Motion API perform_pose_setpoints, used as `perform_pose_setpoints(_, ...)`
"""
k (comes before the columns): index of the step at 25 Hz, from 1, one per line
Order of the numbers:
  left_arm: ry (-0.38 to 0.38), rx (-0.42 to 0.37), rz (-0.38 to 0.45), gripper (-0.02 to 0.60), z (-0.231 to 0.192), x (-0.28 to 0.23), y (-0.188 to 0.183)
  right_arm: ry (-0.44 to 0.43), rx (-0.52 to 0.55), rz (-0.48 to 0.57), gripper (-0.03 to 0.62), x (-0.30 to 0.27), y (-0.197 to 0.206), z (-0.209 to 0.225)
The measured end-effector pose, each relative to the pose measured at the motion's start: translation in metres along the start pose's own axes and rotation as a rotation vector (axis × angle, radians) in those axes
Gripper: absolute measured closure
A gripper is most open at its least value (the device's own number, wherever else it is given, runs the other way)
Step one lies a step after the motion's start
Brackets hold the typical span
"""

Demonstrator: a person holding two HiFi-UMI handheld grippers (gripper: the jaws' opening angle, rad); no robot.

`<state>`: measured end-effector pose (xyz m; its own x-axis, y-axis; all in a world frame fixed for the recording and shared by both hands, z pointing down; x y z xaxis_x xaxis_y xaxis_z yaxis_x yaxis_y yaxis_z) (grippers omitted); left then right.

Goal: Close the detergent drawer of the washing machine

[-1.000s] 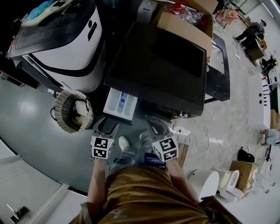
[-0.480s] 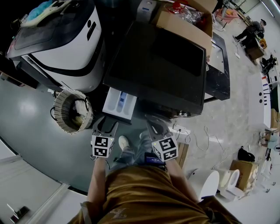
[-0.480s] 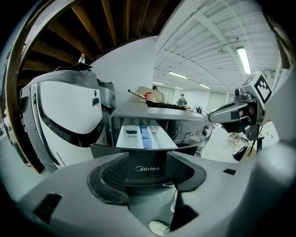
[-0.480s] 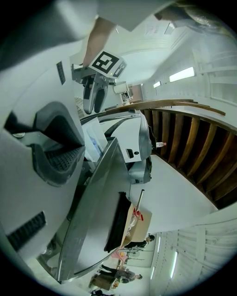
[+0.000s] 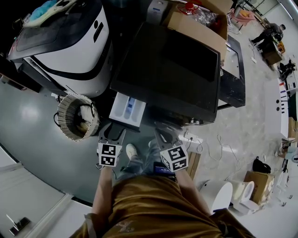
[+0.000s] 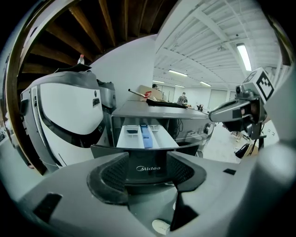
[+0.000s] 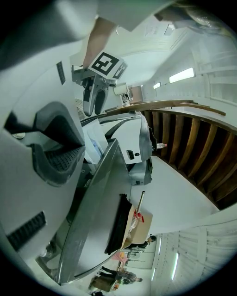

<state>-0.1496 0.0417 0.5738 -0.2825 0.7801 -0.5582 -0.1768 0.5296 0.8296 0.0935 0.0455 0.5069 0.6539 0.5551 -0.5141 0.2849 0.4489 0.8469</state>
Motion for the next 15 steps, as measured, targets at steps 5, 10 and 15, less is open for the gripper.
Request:
perform_pose_setpoints(5, 0.0, 0.012, -0.004, 0.327, 0.0001, 0.0001, -0.0009, 0.004, -0.005, -0.001, 0.582, 0.0001, 0.0008, 0.0015)
perform_pose_setpoints(10, 0.001, 0.024, 0.001, 0.327, -0.0005, -0.0015, -0.0027, 0.007, -0.009, -0.003, 0.582, -0.0009, 0.001, 0.0032)
perform_pose_setpoints(15, 0.002, 0.023, -0.003, 0.326, -0.0003, -0.0038, -0.003, 0.006, -0.019, 0.001, 0.582, -0.0012, 0.0021, 0.0048)
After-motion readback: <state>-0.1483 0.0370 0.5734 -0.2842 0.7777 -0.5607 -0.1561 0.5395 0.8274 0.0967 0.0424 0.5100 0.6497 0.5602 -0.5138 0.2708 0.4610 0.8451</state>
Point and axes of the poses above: the fingertips, and each gripper's own axes: x backward along the fingers, z to its right, y out of its underside, the point moved 9 cm from there along x, backward along the fingers, and after that the axes turned 8 degrees about -y, right-handed, at the moved point
